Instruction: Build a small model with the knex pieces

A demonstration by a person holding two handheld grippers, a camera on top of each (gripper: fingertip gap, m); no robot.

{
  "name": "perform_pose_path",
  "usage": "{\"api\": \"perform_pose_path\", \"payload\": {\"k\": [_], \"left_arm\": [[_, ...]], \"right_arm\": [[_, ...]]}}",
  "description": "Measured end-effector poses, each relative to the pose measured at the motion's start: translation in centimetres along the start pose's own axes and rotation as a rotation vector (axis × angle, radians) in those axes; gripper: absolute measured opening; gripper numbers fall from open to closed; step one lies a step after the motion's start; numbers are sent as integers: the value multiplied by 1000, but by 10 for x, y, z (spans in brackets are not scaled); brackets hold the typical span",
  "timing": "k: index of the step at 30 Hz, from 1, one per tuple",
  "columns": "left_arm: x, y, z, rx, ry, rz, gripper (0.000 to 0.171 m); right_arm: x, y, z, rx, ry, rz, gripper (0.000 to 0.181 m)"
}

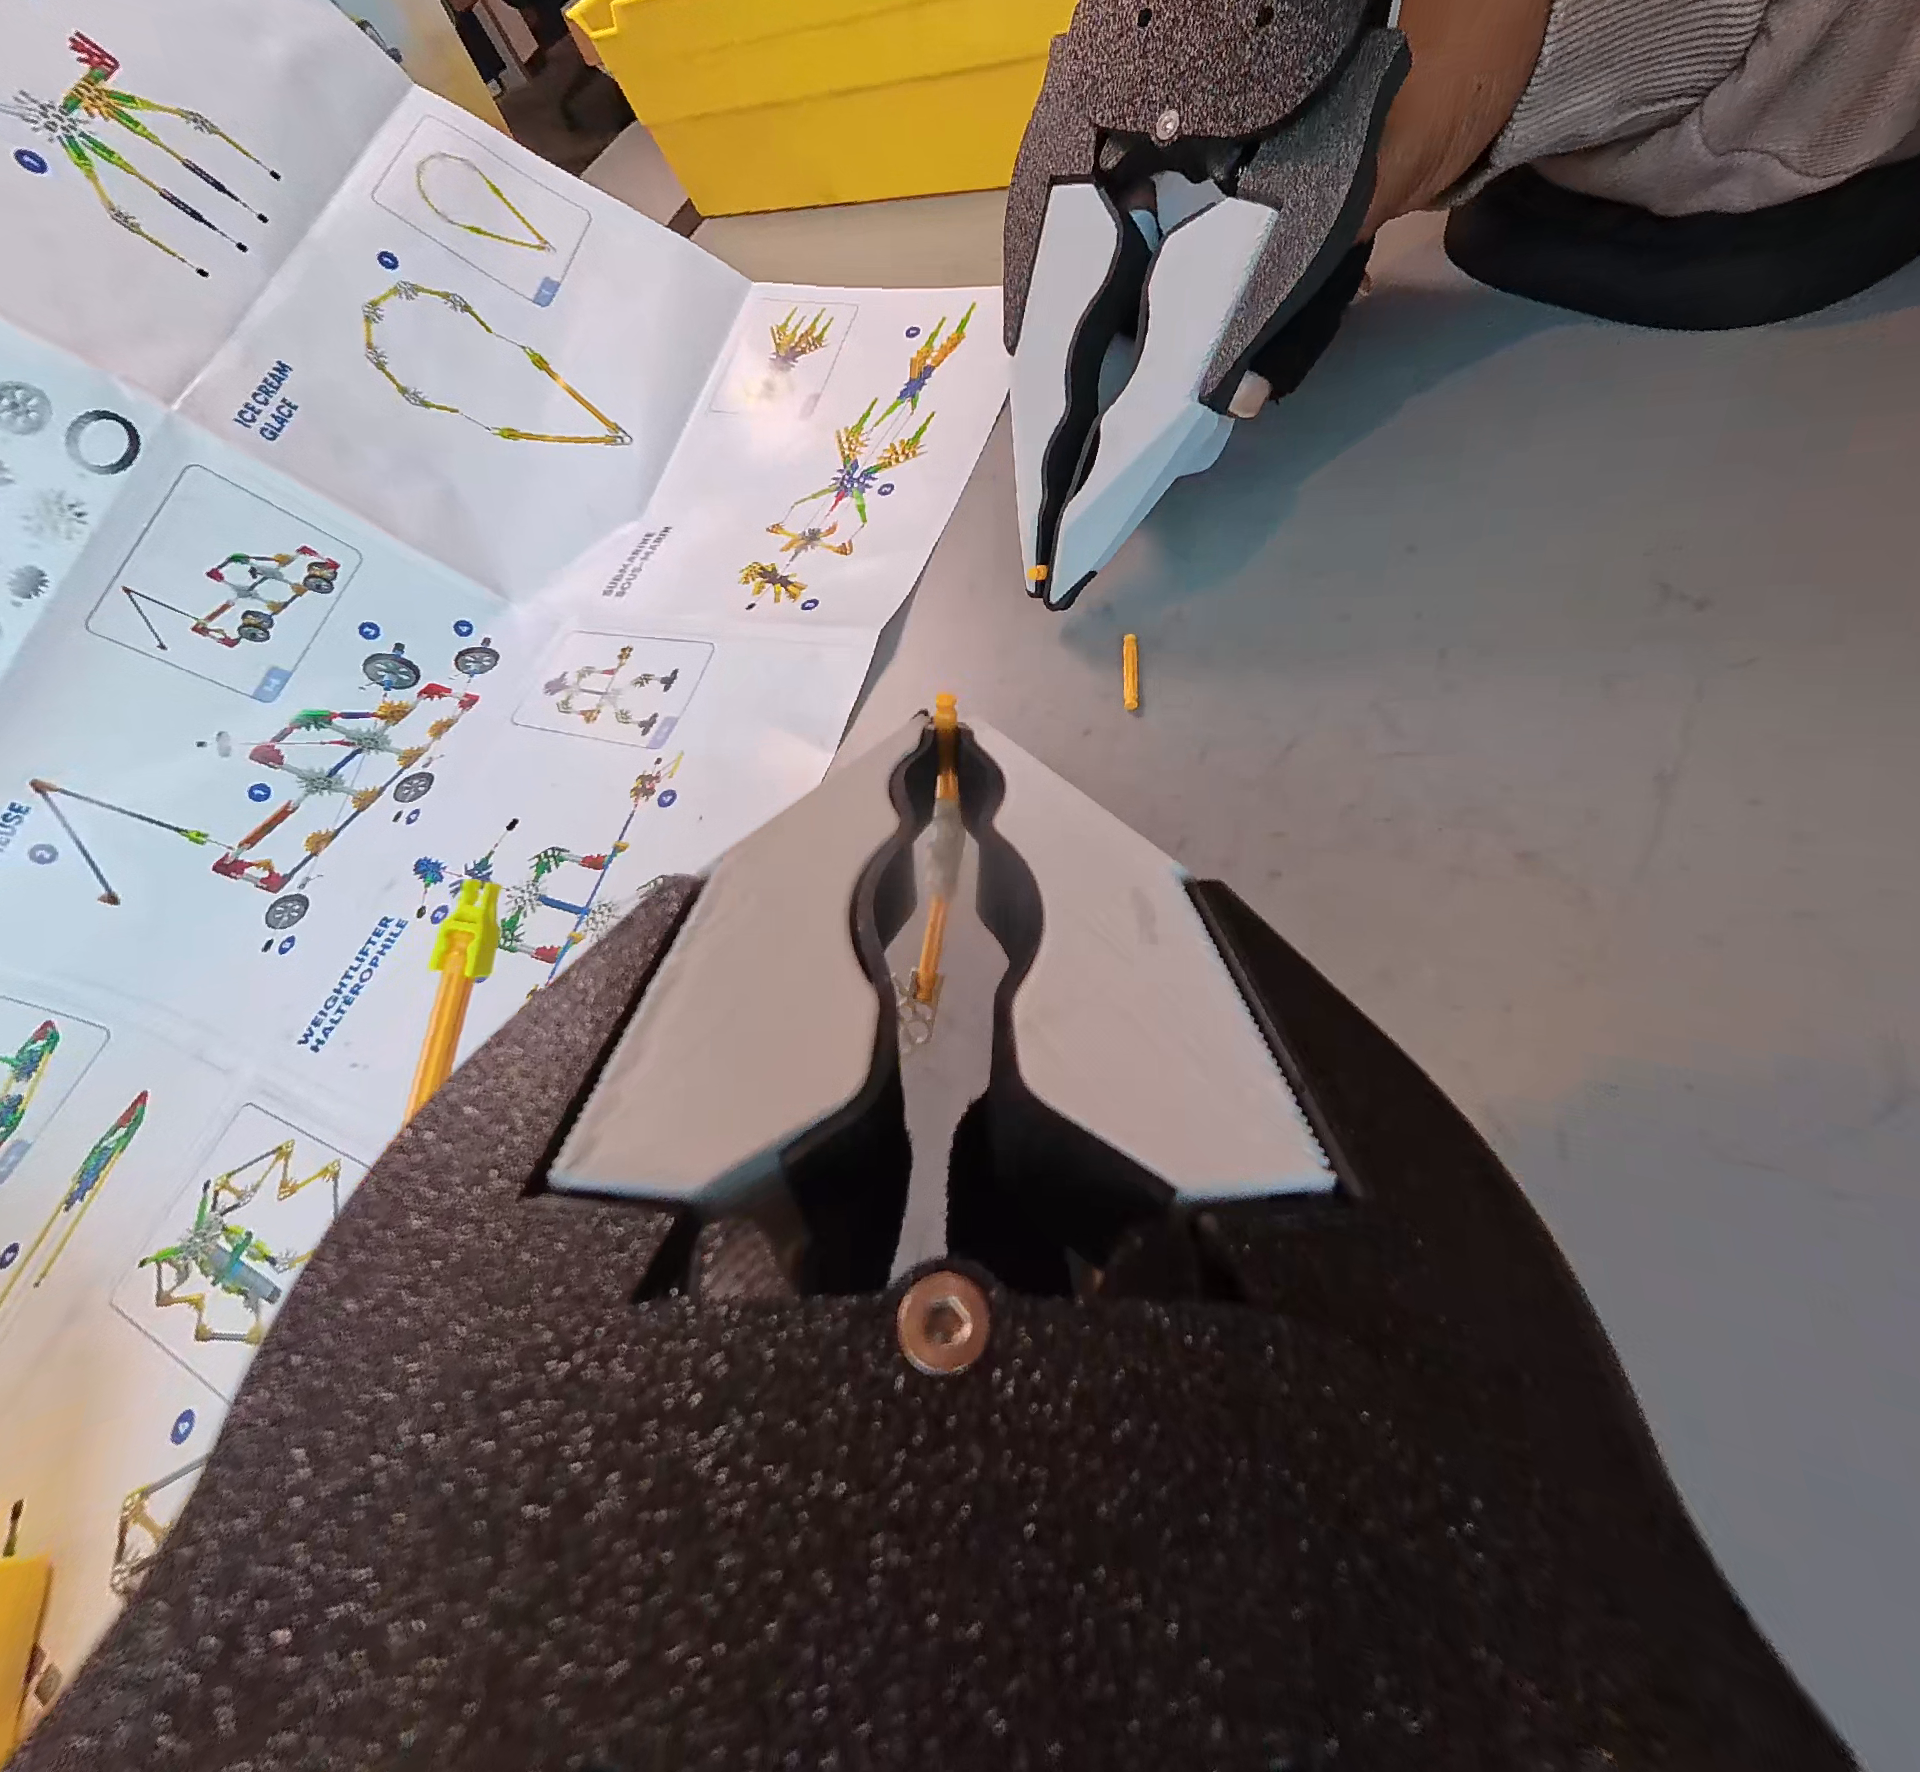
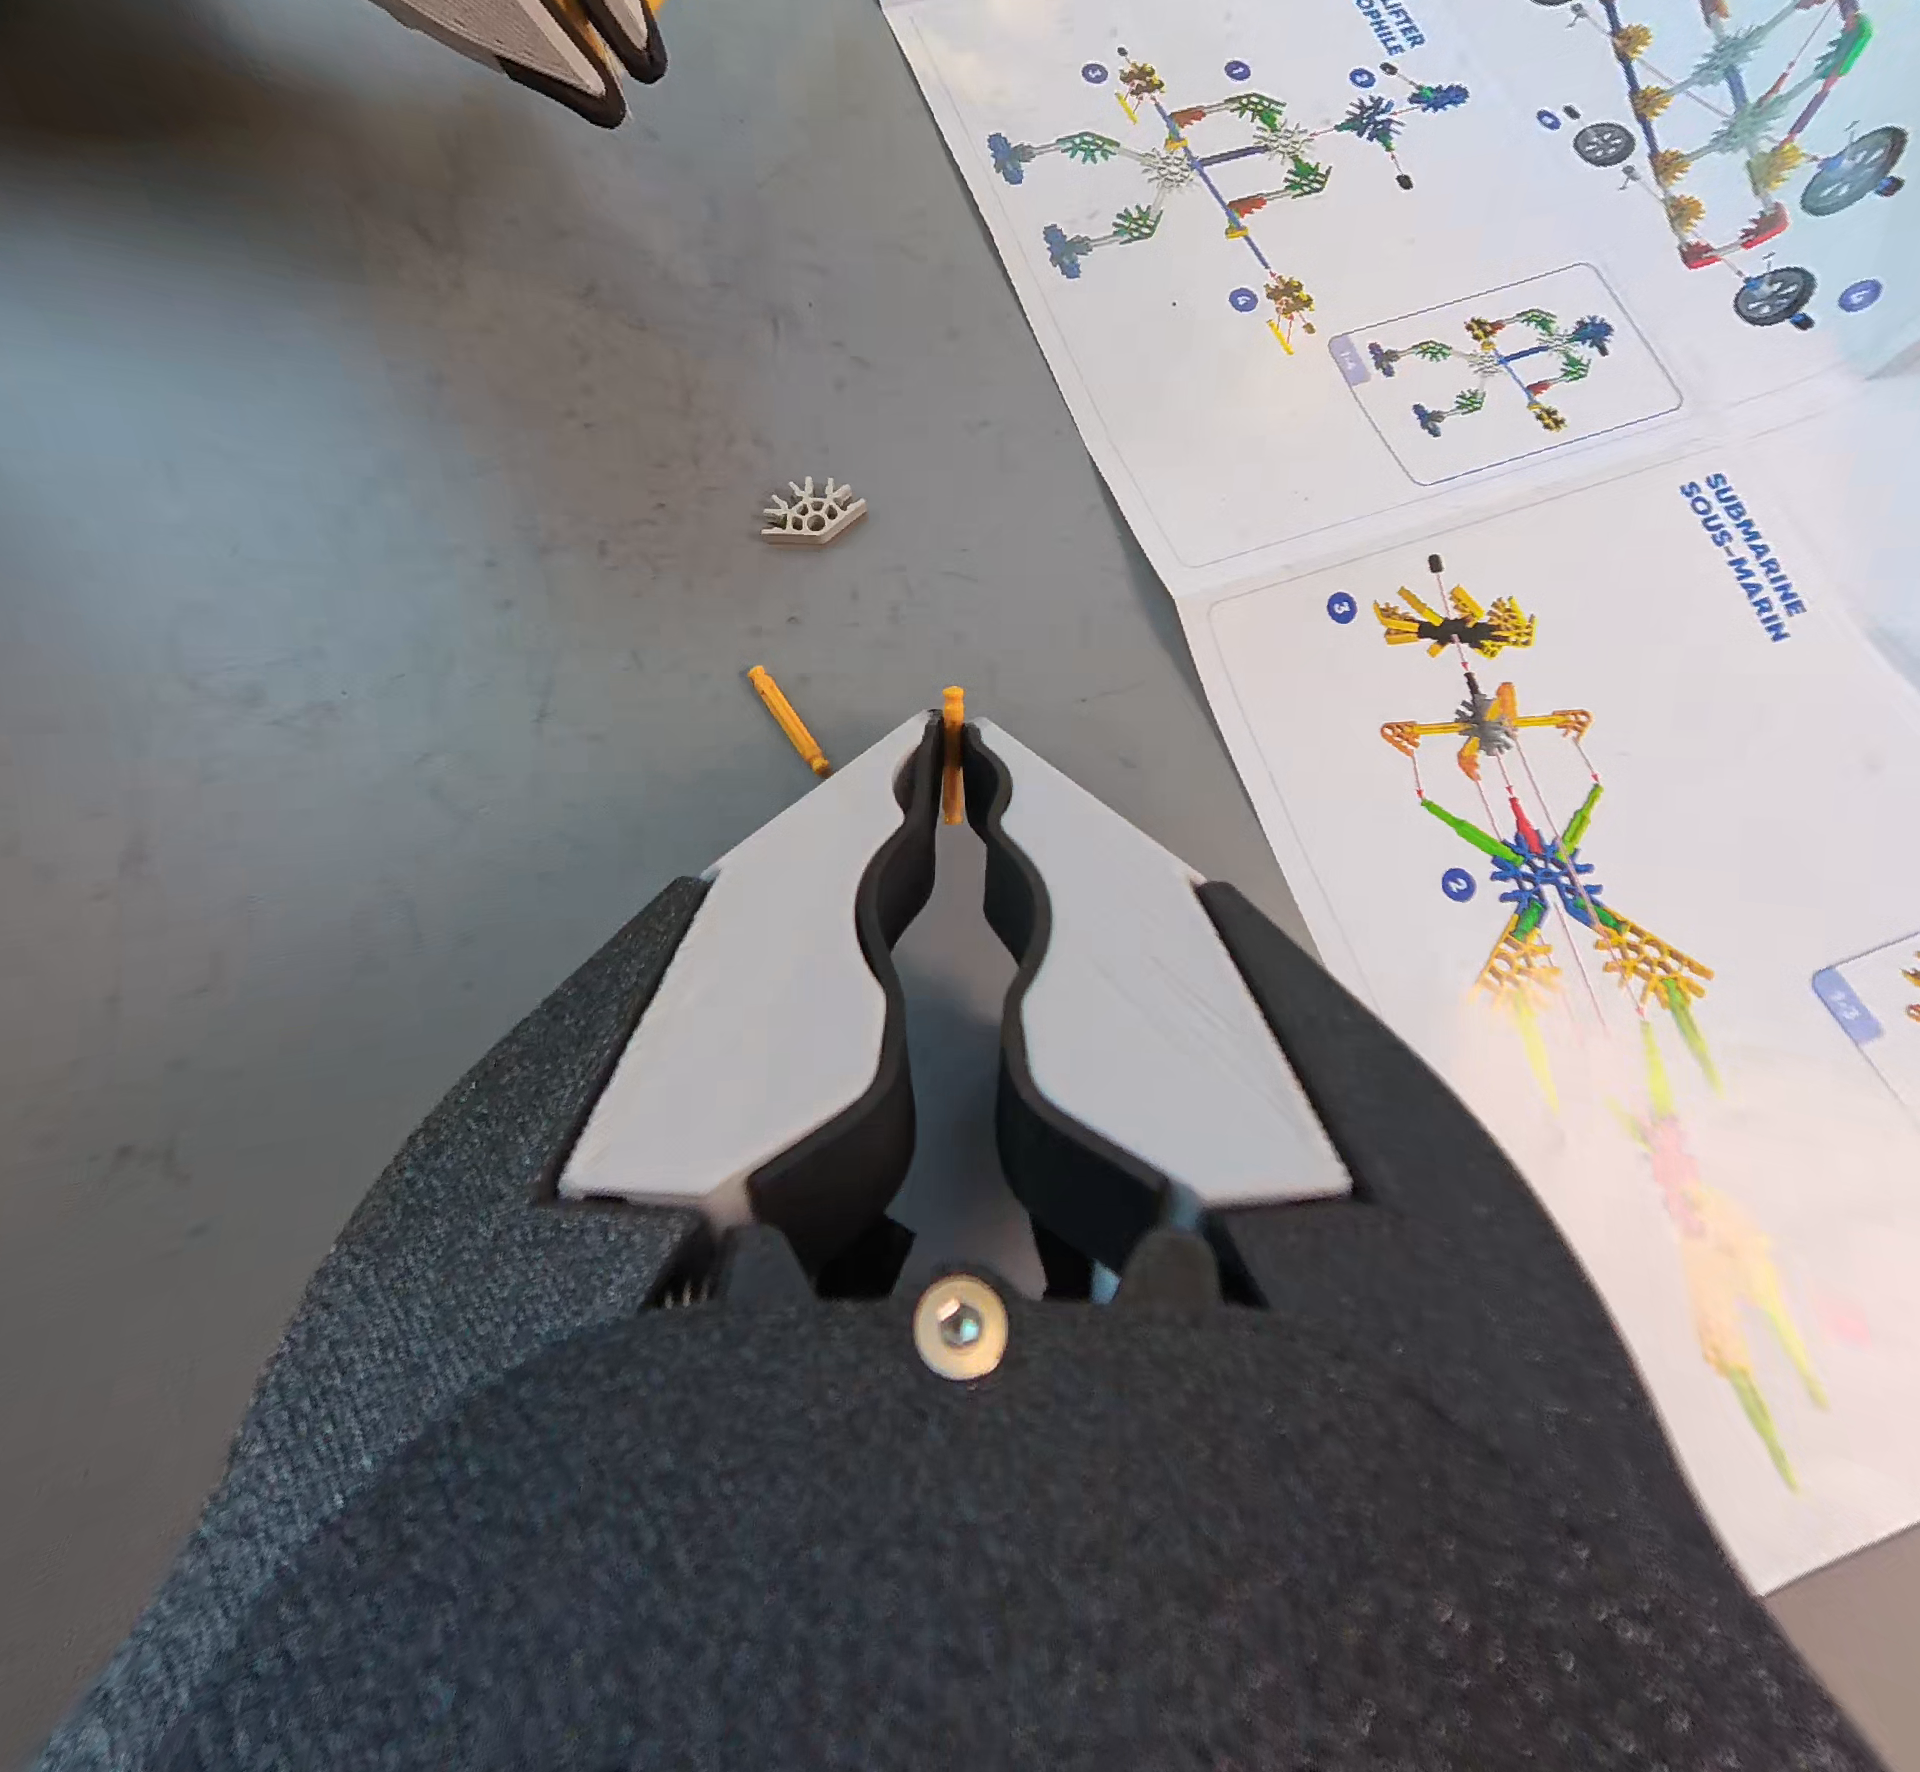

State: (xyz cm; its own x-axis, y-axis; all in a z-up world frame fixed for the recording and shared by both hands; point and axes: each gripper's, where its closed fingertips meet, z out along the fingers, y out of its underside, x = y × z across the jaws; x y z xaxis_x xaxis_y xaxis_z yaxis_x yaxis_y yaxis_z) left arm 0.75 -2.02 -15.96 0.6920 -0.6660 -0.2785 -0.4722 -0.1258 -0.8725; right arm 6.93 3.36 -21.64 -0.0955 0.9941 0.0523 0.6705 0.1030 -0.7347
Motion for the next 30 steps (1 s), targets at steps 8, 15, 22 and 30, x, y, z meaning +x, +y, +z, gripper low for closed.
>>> {"api": "perform_pose_path", "payload": {"k": [8,15,22,30], "left_arm": [[-3,-4,-5,48,45,-101,3],[-4,-28,-18,205,178,-333,3],[25,25,9,-116,295,-349,8],[15,3,-19,-104,225,-237,42]], "right_arm": [[3,-1,-2,11,1,-4,15],[-22,-51,-23,289,-73,-77,18],[-94,-50,-3,237,-245,-293,18],[-60,-69,-27,362,-155,-198,16]]}}
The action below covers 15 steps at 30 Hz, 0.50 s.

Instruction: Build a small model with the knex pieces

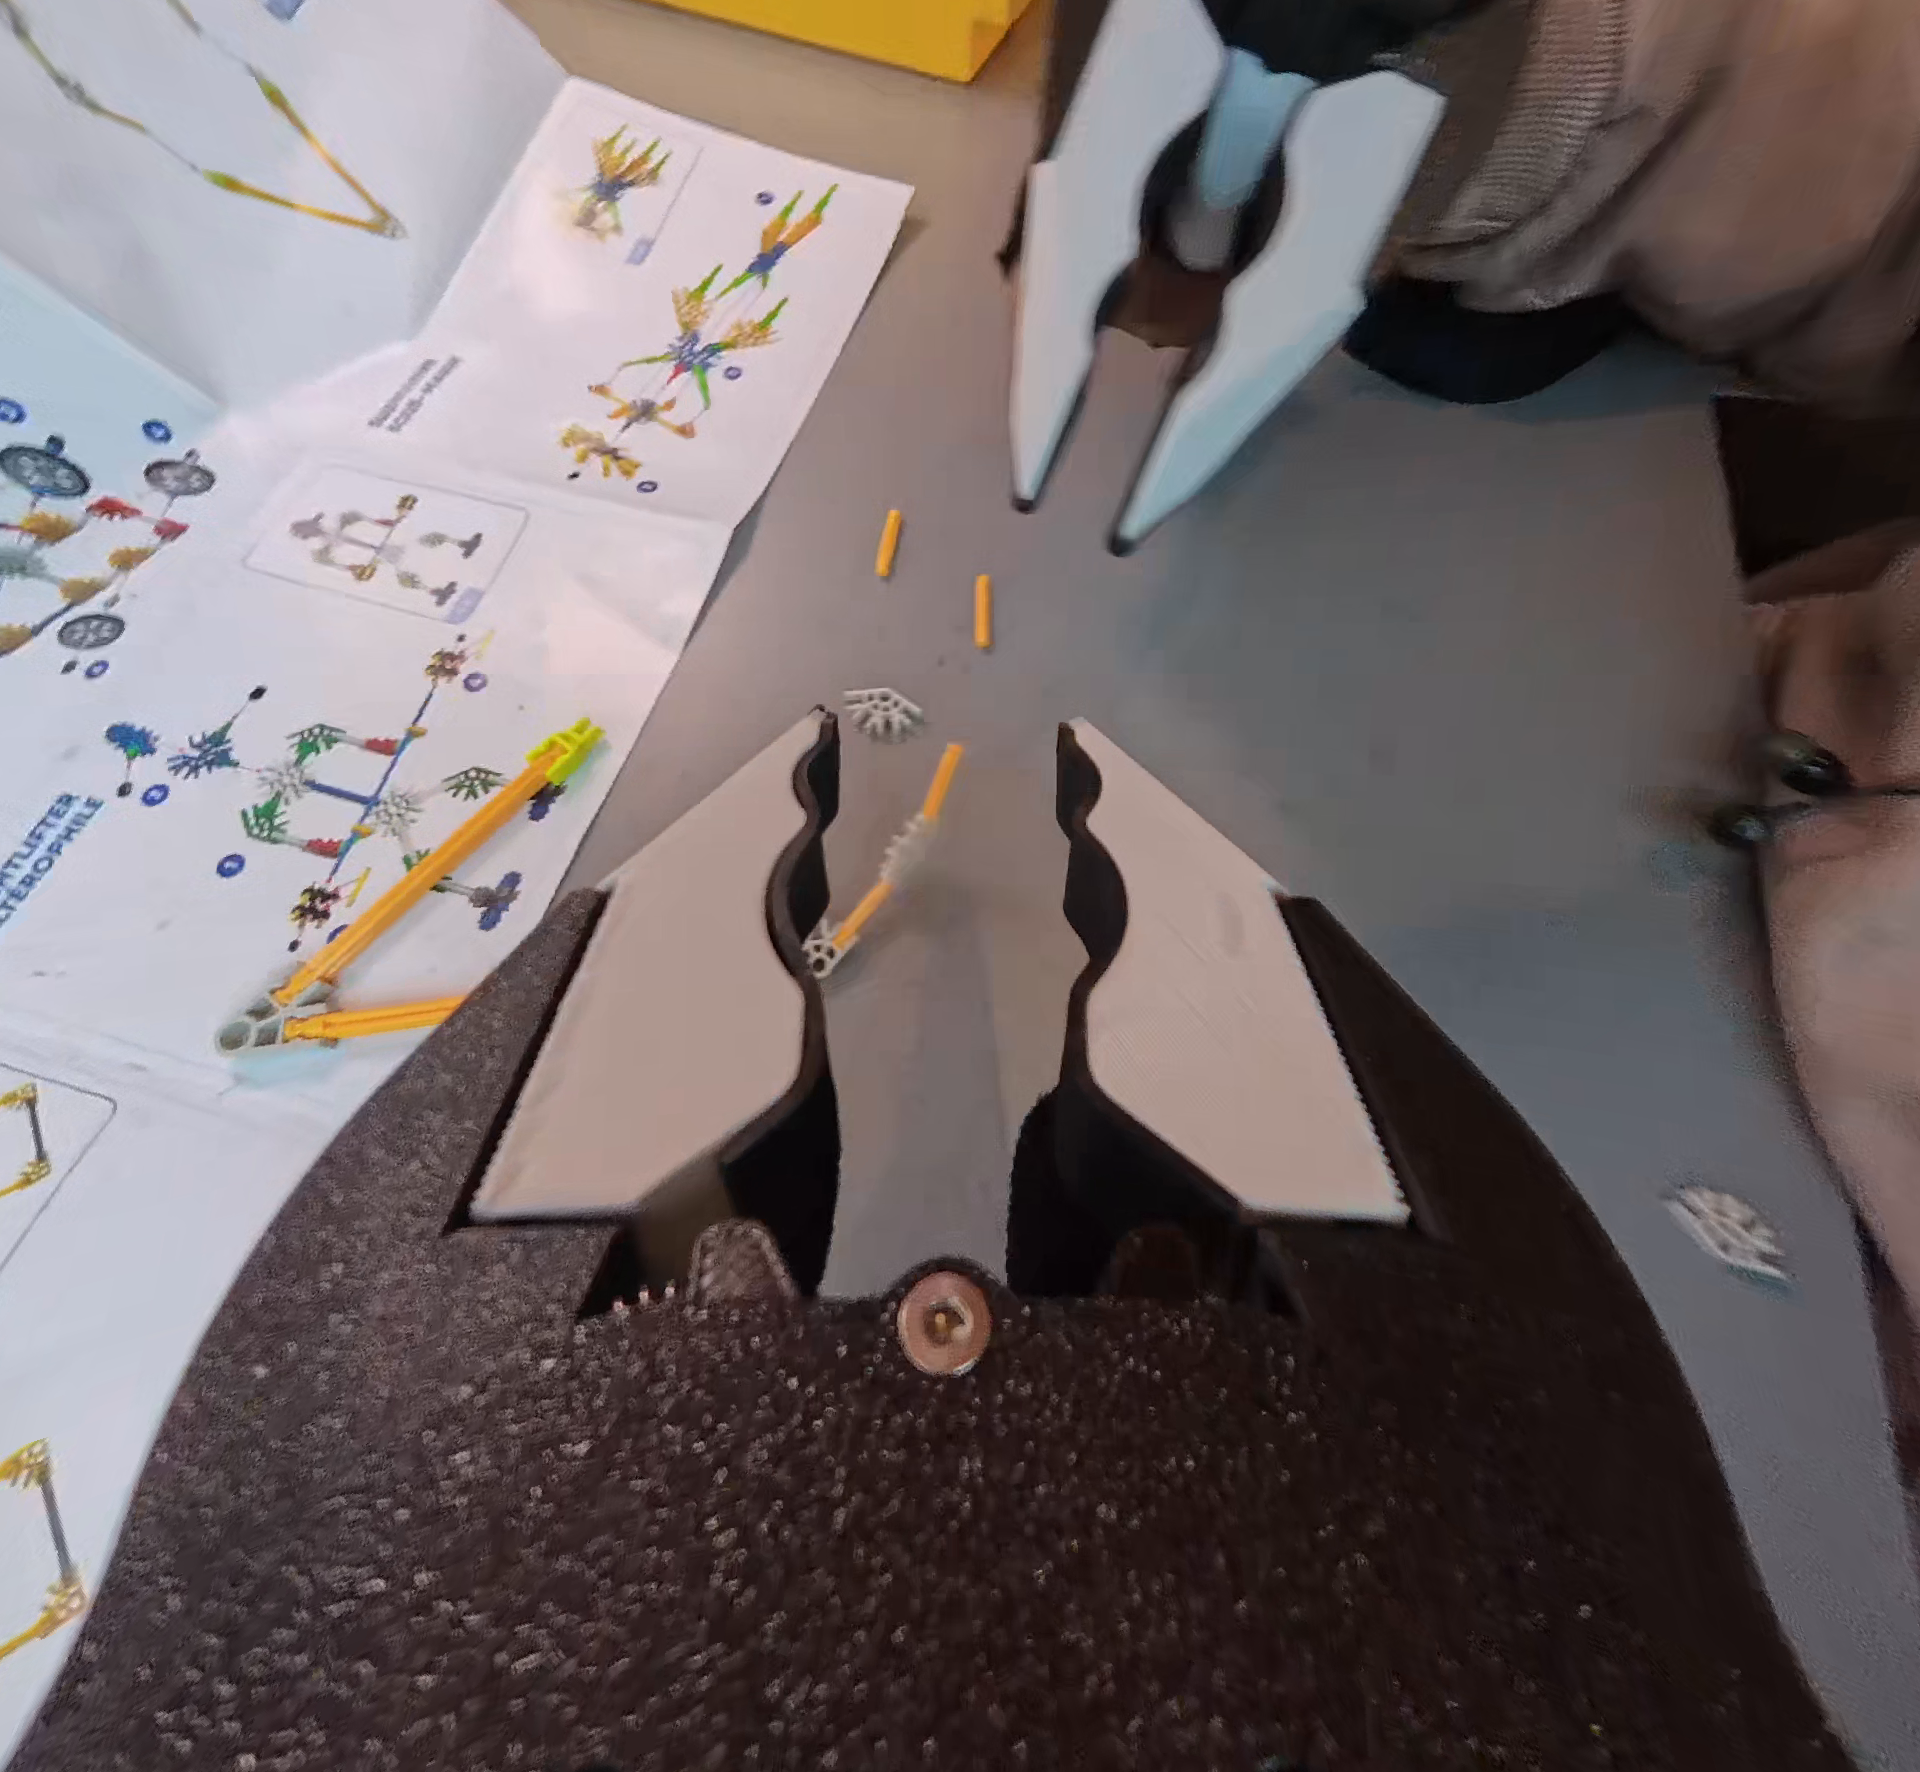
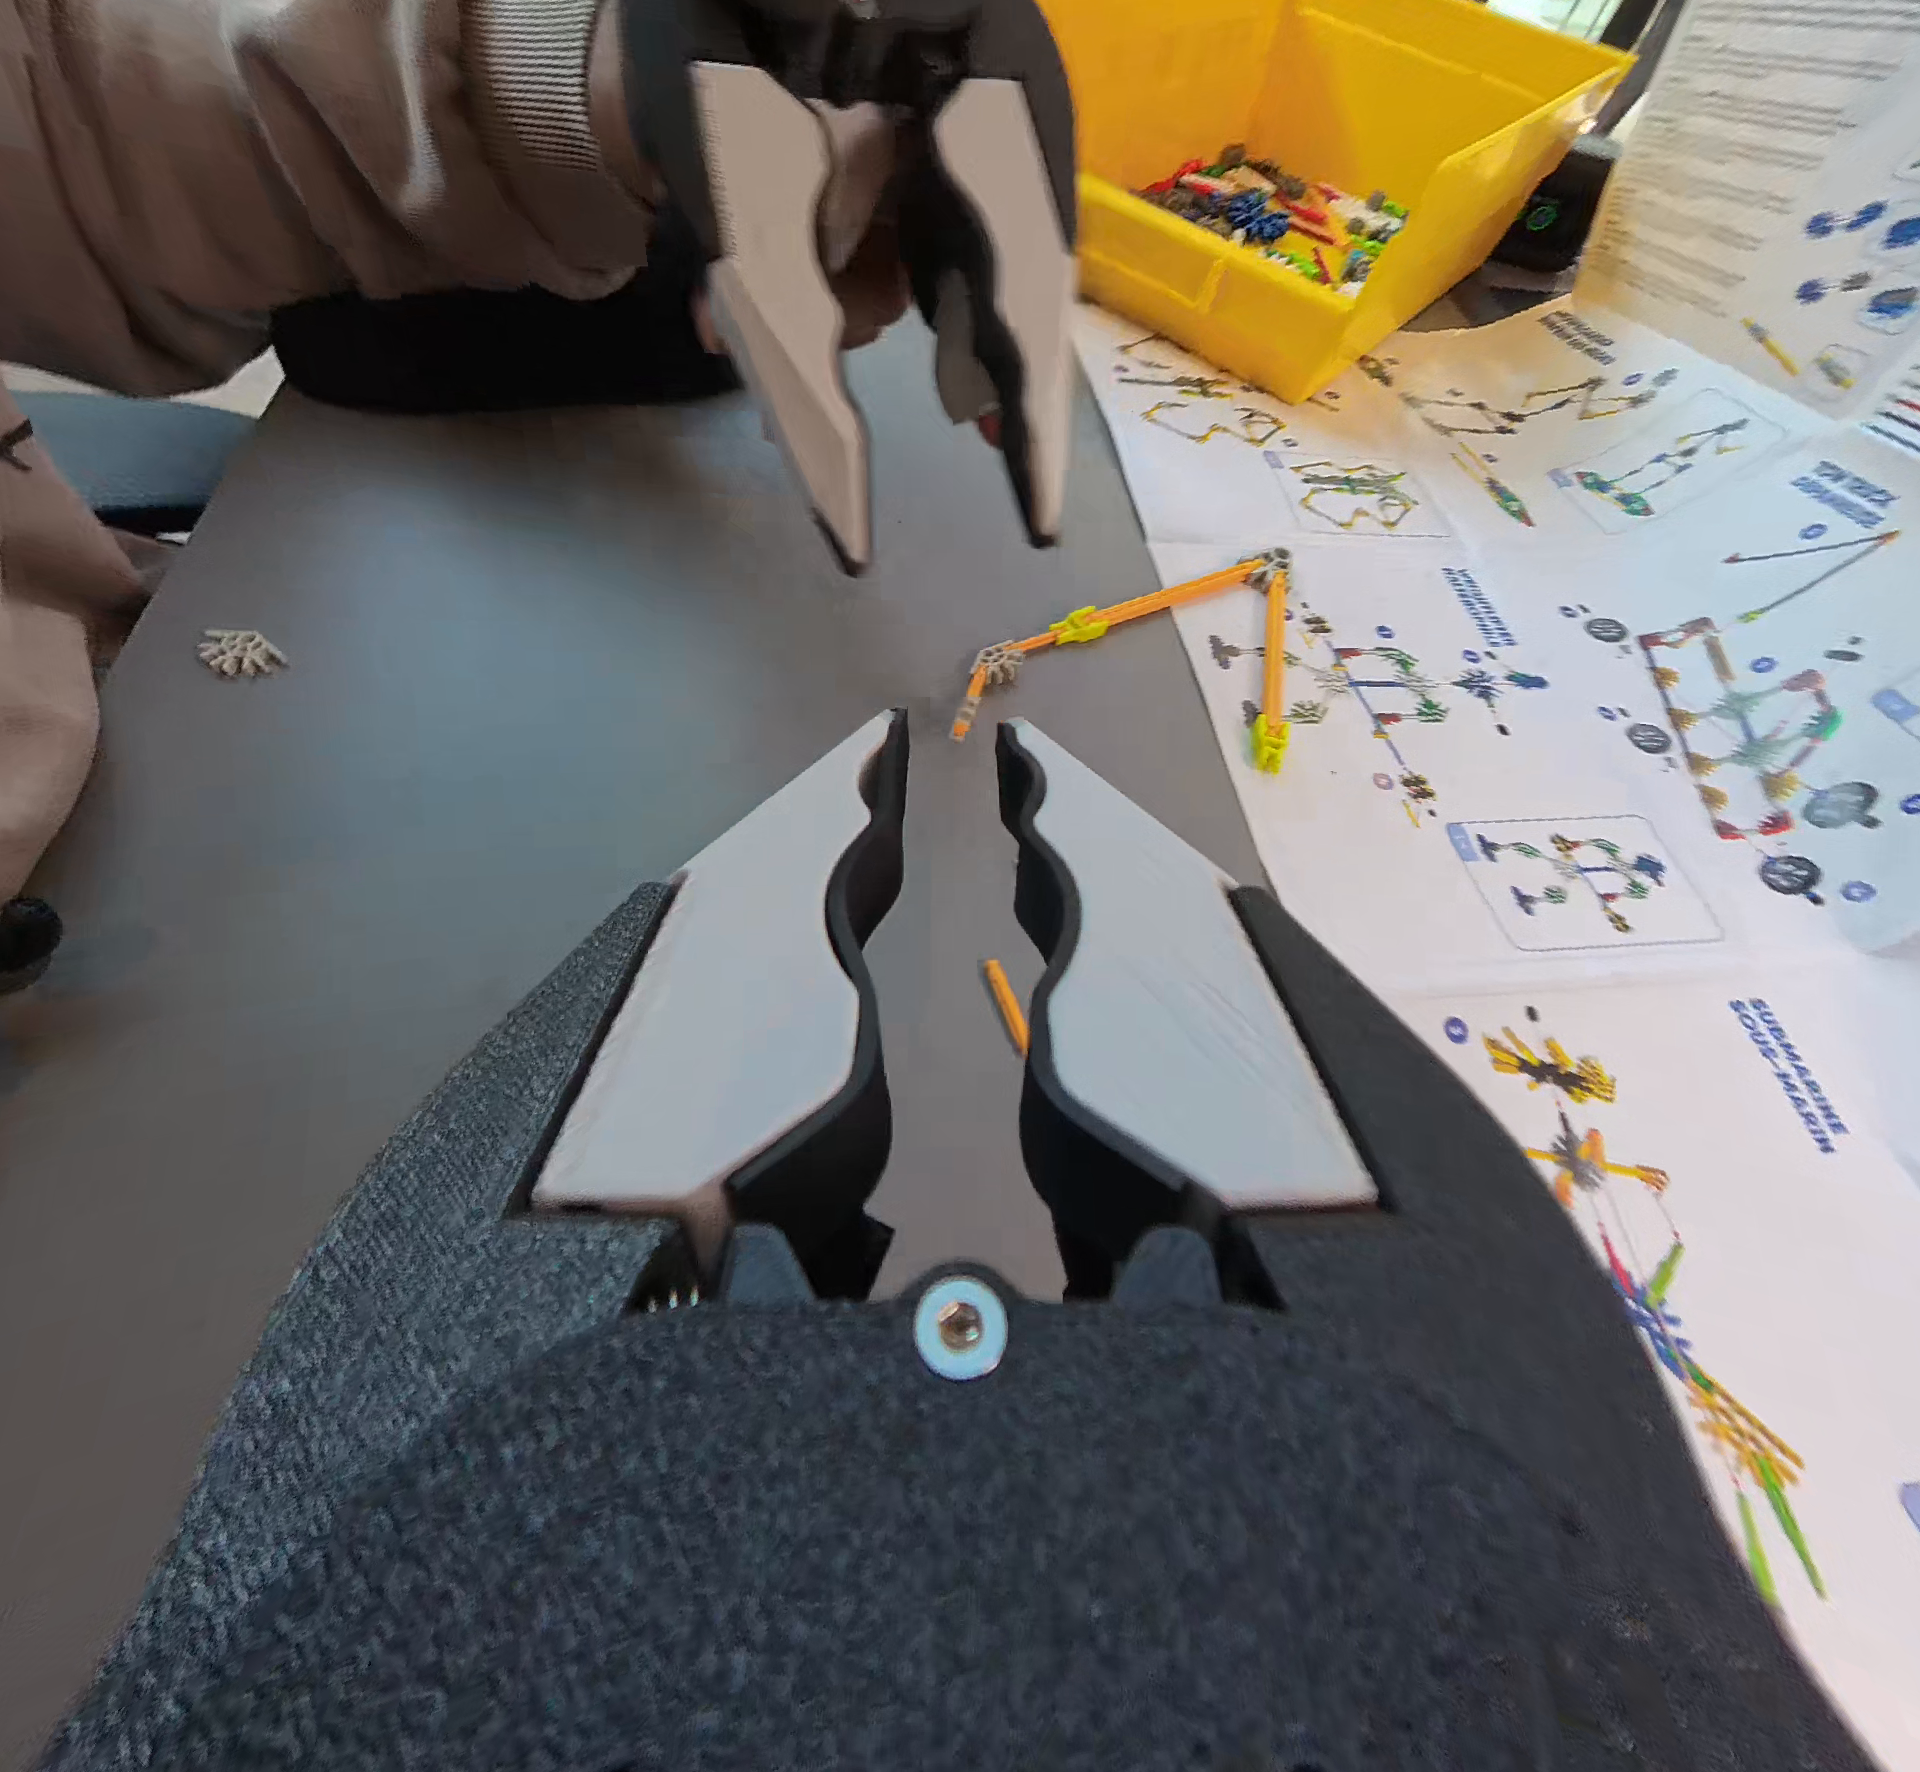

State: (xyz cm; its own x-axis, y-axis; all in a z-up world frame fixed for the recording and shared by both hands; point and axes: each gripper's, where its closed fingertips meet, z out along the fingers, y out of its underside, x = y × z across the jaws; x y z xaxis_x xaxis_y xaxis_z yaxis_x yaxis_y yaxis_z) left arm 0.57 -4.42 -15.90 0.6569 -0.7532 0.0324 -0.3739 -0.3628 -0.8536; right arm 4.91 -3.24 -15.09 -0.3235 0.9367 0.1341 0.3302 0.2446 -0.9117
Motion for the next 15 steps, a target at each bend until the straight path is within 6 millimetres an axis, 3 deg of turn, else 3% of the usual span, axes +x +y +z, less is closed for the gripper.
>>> {"api": "perform_pose_path", "payload": {"k": [3,8,12,15], "left_arm": [[62,9,-25,-78,212,73,34],[140,73,-36,-269,294,120,32],[166,106,-37,-323,223,64,32],[171,110,-35,-314,155,68,28]], "right_arm": [[22,-6,-15,63,58,72,15],[33,-5,-22,66,94,89,15],[29,-1,-18,21,101,41,15],[31,4,-16,-1,115,40,15]]}}
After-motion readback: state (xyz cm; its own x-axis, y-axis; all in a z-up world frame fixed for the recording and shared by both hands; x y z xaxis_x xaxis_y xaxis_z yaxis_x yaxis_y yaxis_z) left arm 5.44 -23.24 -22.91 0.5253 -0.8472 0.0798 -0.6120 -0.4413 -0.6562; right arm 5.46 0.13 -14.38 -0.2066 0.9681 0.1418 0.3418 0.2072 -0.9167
